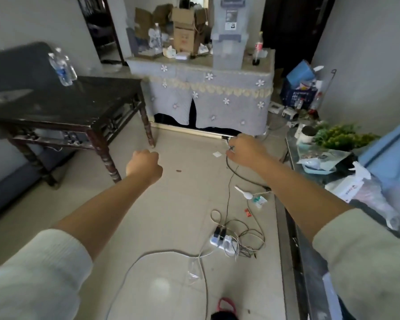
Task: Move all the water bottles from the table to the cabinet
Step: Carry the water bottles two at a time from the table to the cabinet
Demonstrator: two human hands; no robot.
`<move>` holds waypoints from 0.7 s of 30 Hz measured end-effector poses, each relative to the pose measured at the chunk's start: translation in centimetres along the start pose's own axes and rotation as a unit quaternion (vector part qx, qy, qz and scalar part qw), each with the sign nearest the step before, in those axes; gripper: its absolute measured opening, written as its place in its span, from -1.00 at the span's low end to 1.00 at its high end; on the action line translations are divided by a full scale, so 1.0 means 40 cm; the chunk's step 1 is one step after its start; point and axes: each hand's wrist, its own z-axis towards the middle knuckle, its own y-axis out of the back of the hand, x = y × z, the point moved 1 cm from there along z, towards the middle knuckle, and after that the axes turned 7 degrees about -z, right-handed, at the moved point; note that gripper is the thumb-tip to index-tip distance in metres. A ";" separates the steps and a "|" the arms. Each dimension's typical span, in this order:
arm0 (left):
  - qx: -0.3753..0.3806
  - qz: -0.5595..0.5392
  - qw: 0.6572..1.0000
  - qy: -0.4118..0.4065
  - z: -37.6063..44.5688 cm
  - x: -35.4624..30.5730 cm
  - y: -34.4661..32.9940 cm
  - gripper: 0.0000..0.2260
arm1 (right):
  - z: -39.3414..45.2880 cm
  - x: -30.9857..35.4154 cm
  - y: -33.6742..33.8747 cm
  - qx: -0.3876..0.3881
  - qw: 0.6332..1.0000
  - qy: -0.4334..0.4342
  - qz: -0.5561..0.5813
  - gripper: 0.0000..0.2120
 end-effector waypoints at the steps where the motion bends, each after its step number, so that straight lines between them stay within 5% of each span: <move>1: -0.007 -0.002 1.000 0.016 0.036 0.006 0.011 -0.69 | 0.056 0.002 0.003 -0.004 1.000 0.013 0.008 -0.66; 9: -0.058 -0.008 0.989 0.133 0.297 0.088 0.121 -0.68 | 0.489 0.084 0.049 -0.009 0.991 0.125 0.047 -0.68; 21: -0.092 -0.005 0.967 0.238 0.570 0.419 0.194 -0.69 | 0.926 0.447 0.011 -0.027 0.969 0.237 0.056 -0.67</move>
